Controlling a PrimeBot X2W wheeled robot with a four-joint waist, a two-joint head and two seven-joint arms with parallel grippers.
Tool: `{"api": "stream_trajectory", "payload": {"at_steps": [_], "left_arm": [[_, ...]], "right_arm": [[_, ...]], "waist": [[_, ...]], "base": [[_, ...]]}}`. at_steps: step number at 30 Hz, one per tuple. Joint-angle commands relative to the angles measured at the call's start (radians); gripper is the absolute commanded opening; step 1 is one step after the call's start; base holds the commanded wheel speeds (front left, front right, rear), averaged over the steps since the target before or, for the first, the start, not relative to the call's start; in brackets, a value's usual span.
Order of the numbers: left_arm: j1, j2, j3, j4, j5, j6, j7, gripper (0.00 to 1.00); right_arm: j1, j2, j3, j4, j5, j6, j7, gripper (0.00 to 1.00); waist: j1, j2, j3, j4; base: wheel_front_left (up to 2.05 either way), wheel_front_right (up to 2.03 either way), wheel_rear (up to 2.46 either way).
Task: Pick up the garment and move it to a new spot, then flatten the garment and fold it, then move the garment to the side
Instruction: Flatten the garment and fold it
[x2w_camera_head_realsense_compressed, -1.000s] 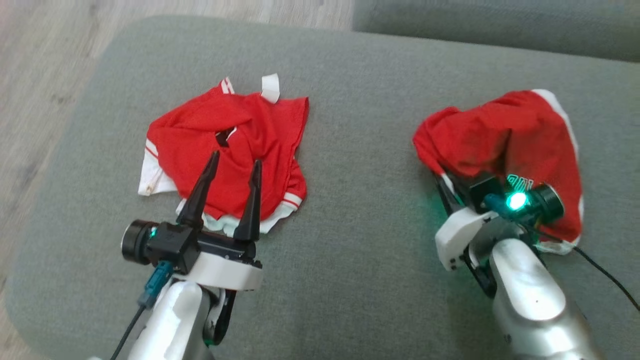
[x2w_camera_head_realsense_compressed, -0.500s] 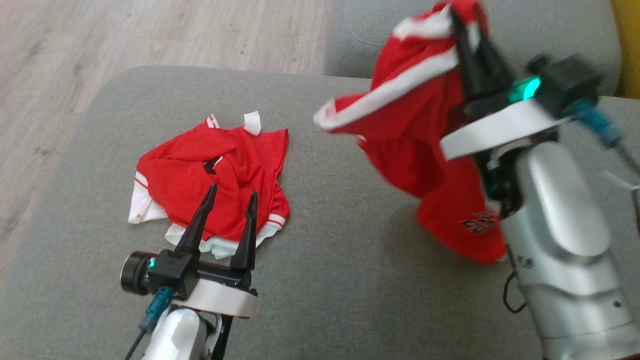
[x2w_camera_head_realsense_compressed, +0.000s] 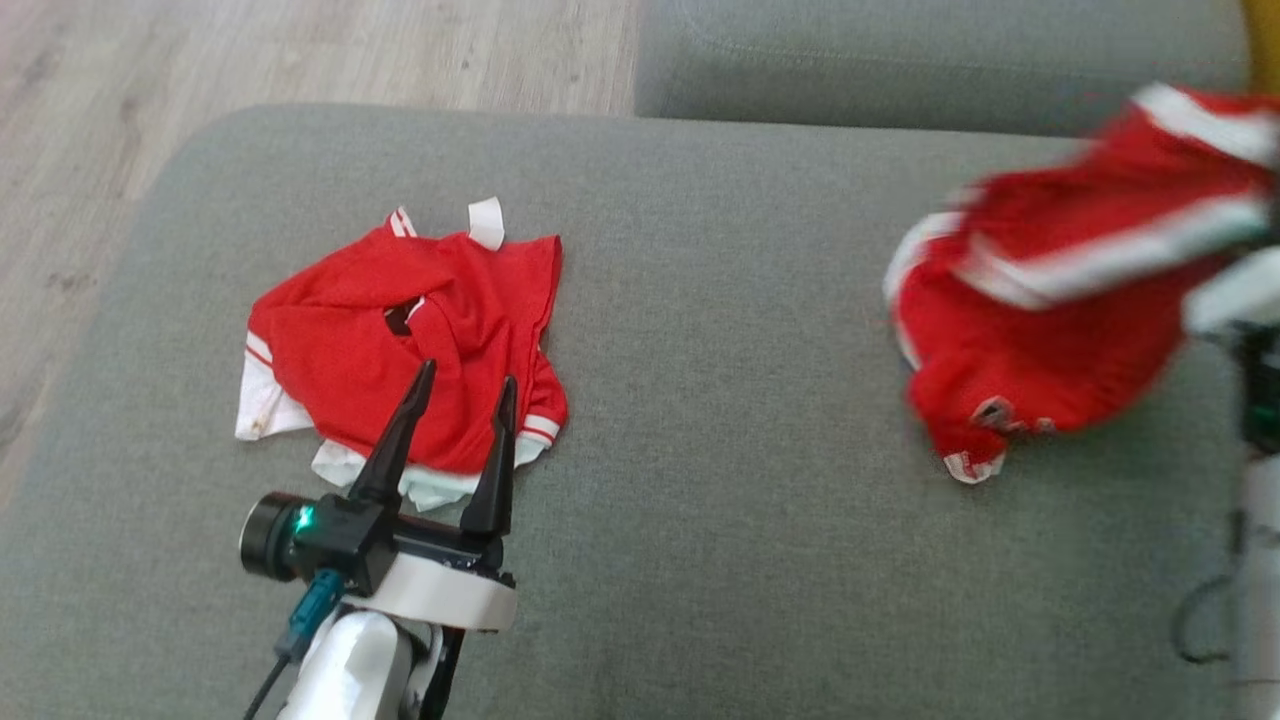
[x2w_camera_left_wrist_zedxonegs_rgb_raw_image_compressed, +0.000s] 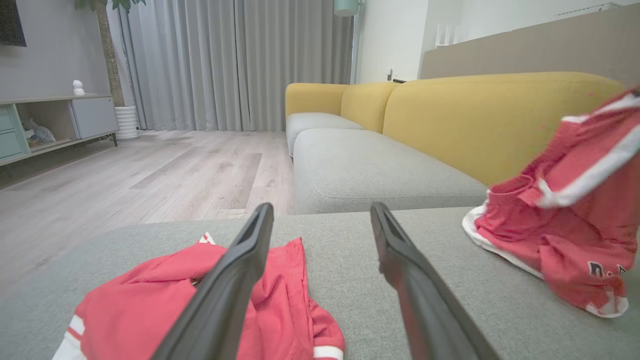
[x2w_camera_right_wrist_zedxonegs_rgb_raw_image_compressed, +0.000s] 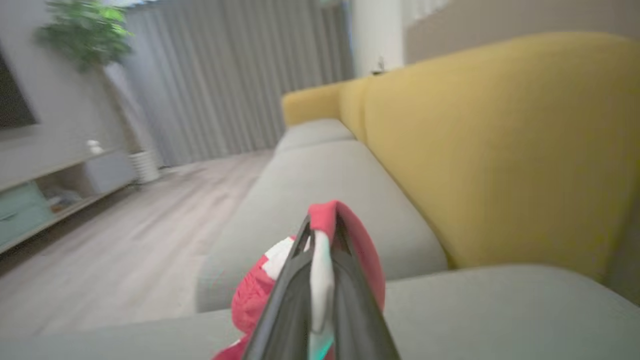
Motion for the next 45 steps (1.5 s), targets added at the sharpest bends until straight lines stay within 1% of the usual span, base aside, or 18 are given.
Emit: {"api": "stream_trajectory", "payload": {"at_steps": [1, 2, 3, 6, 9, 11, 14, 18, 20, 23, 24, 25, 27, 29, 32, 35, 40, 45], "left_arm": [[-0.051, 0.005, 0.030, -0.034, 0.009, -0.002, -0.009, 1.00], [-0.054, 0.003, 0.030, -0.033, 0.010, -0.003, -0.009, 1.00], [-0.057, 0.002, 0.030, -0.032, 0.010, -0.004, -0.009, 1.00], [-0.063, -0.001, 0.029, -0.029, 0.012, -0.006, -0.009, 1.00], [-0.065, -0.004, 0.032, -0.024, 0.014, -0.007, -0.009, 1.00], [-0.065, -0.005, 0.034, -0.021, 0.014, -0.007, -0.009, 1.00], [-0.063, -0.007, 0.037, -0.019, 0.015, -0.008, -0.009, 1.00], [-0.058, -0.009, 0.044, -0.021, 0.015, -0.008, -0.009, 1.00], [-0.053, -0.010, 0.046, -0.024, 0.016, -0.008, -0.009, 1.00], [-0.044, -0.012, 0.050, -0.028, 0.017, -0.007, -0.009, 1.00], [-0.044, -0.012, 0.050, -0.028, 0.017, -0.007, -0.009, 1.00], [-0.041, -0.013, 0.053, -0.030, 0.016, -0.006, -0.009, 1.00], [-0.036, -0.015, 0.056, -0.032, 0.016, -0.005, -0.009, 1.00], [-0.033, -0.017, 0.053, -0.034, 0.017, -0.007, -0.009, 1.00], [-0.027, -0.019, 0.053, -0.037, 0.020, -0.007, -0.009, 1.00], [-0.026, -0.020, 0.051, -0.036, 0.023, -0.010, -0.009, 1.00], [-0.031, -0.021, 0.053, -0.037, 0.026, -0.015, -0.009, 1.00], [-0.043, -0.026, 0.046, -0.035, 0.026, -0.020, -0.009, 1.00]], "right_arm": [[-0.044, -0.020, -0.023, -0.010, -0.017, 0.007, -0.001, 0.00], [-0.046, -0.042, -0.067, 0.027, -0.054, 0.007, 0.008, 0.18], [-0.052, -0.057, -0.113, 0.066, -0.096, 0.007, 0.022, 1.00], [-0.084, -0.071, -0.230, 0.139, -0.196, 0.007, 0.034, 1.00], [-0.130, -0.043, -0.329, 0.172, -0.278, 0.007, 0.016, 1.00], [-0.141, -0.027, -0.337, 0.171, -0.311, 0.007, -0.009, 1.00], [-0.141, 0.005, -0.284, 0.148, -0.329, 0.007, -0.059, 1.00], [-0.097, 0.047, -0.163, 0.081, -0.302, 0.007, -0.120, 1.00], [-0.058, 0.068, -0.121, 0.030, -0.261, 0.007, -0.144, 1.00], [0.038, 0.091, -0.044, -0.048, -0.167, 0.007, -0.180, 1.00], [0.038, 0.091, -0.044, -0.048, -0.167, 0.007, -0.180, 1.00], [0.078, 0.094, -0.010, -0.072, -0.140, 0.007, -0.192, 1.00], [0.165, 0.095, 0.060, -0.108, -0.062, 0.007, -0.215, 1.00], [0.246, 0.096, 0.100, -0.133, 0.014, 0.007, -0.239, 1.00], [0.343, 0.096, 0.146, -0.127, 0.097, 0.007, -0.261, 1.00], [0.386, 0.096, 0.185, -0.118, 0.101, 0.007, -0.274, 1.00], [0.387, 0.096, 0.231, -0.114, 0.095, 0.007, -0.277, 1.00], [0.364, 0.096, 0.283, -0.046, 0.091, 0.007, -0.207, 1.00]], "waist": [[-0.0001, 0.0000, 0.011, 0.002], [-0.0001, 0.0000, 0.016, 0.003], [-0.0001, 0.0000, 0.020, 0.003], [-0.0001, 0.0000, 0.027, 0.002], [-0.0001, 0.0000, 0.027, -0.005], [-0.0001, 0.0000, 0.023, -0.011], [-0.0001, 0.0000, 0.012, -0.023], [-0.0001, 0.0000, -0.005, -0.042], [-0.0001, 0.0000, -0.016, -0.051], [-0.0001, 0.0000, -0.031, -0.060], [-0.0001, 0.0000, -0.031, -0.060], [-0.0001, 0.0000, -0.035, -0.064], [-0.0001, 0.0000, -0.038, -0.069], [-0.0001, 0.0000, -0.040, -0.072], [-0.0001, 0.0000, -0.038, -0.079], [-0.0001, 0.0000, -0.031, -0.080], [-0.0001, 0.0000, -0.017, -0.074], [-0.0001, 0.0000, 0.007, -0.054]], "base": [[0.00, 0.00, 0.00], [0.00, 0.00, 0.00], [0.00, 0.00, 0.00], [0.00, 0.00, 0.00], [0.00, 0.00, 0.00], [0.00, 0.00, 0.00], [0.00, 0.00, 0.00], [0.00, 0.00, 0.00], [0.00, 0.00, 0.00], [0.00, 0.00, 0.00], [0.00, 0.00, 0.00], [0.00, 0.00, 0.00], [0.00, 0.00, 0.00], [0.00, 0.00, 0.00], [0.00, 0.00, 0.00], [0.00, 0.00, 0.00], [0.00, 0.00, 0.00], [0.00, 0.00, 0.00]]}}
